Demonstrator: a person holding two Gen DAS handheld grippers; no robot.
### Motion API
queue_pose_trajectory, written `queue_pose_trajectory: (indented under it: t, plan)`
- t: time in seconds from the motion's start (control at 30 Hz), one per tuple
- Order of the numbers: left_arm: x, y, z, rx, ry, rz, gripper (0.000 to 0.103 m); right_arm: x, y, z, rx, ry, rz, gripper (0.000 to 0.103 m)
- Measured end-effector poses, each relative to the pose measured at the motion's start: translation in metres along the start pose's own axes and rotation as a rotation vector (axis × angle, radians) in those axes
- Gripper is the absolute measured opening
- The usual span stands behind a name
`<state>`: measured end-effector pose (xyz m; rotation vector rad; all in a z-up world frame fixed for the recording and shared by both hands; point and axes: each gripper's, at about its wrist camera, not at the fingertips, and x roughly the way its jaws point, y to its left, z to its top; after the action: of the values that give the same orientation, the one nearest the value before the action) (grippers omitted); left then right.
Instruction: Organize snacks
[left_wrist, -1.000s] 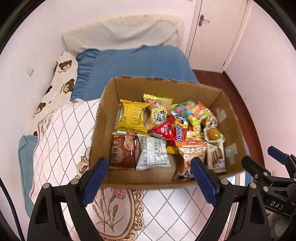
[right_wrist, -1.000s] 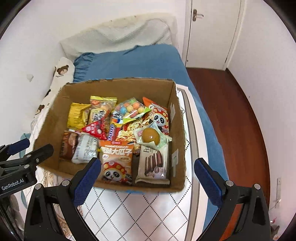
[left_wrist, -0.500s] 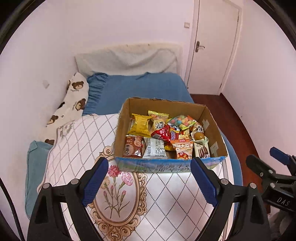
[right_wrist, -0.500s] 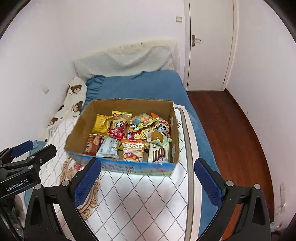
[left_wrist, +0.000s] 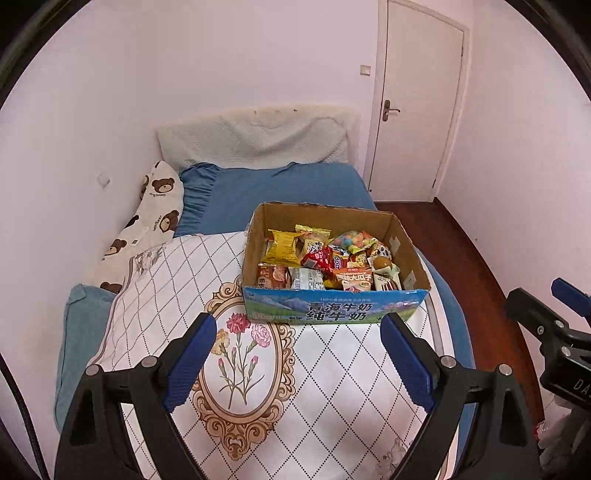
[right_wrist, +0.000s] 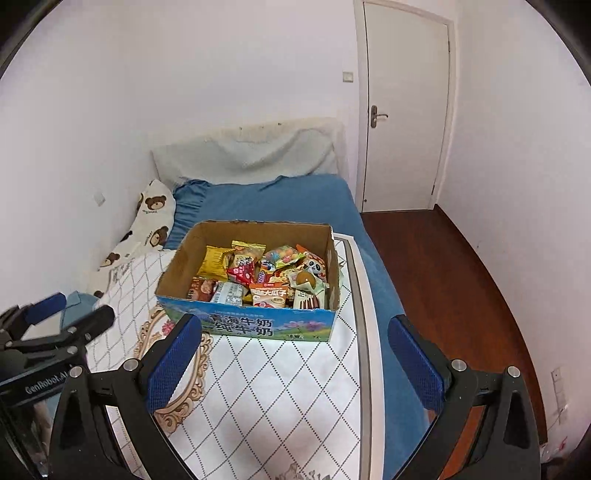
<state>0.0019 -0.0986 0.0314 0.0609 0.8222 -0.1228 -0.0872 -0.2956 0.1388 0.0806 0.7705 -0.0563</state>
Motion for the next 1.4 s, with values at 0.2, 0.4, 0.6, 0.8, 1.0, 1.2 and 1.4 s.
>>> queue_pose_trajectory:
  t: [0.2, 0.4, 0.6, 0.8, 1.0, 1.2, 1.4]
  plan:
    - [-0.017, -0.004, -0.007, 0.001, -0.004, -0.019, 0.091, -0.024, 0.003, -0.007, -0.005, -0.025, 0.002, 0.103]
    - [-0.025, -0.008, -0.012, 0.008, -0.014, -0.015, 0.091, -0.03, 0.003, -0.015, -0.002, -0.014, 0.003, 0.103]
    - [-0.024, -0.008, -0.012, 0.0, -0.011, -0.011, 0.091, -0.027, -0.002, -0.016, 0.003, -0.002, 0.012, 0.103]
    - [-0.012, -0.006, -0.003, -0.018, -0.038, 0.007, 0.091, -0.019, -0.003, -0.01, 0.006, -0.019, 0.002, 0.103]
    - [0.011, -0.003, 0.007, -0.033, -0.044, 0.036, 0.102, 0.002, -0.008, 0.003, 0.016, -0.037, -0.025, 0.103]
    - [0.033, 0.0, 0.021, -0.042, -0.052, 0.068, 0.102, 0.034, -0.011, 0.015, 0.02, -0.031, -0.053, 0.103]
    - [0.053, -0.004, 0.03, -0.019, -0.035, 0.082, 0.102, 0.064, -0.008, 0.018, 0.015, 0.002, -0.061, 0.103]
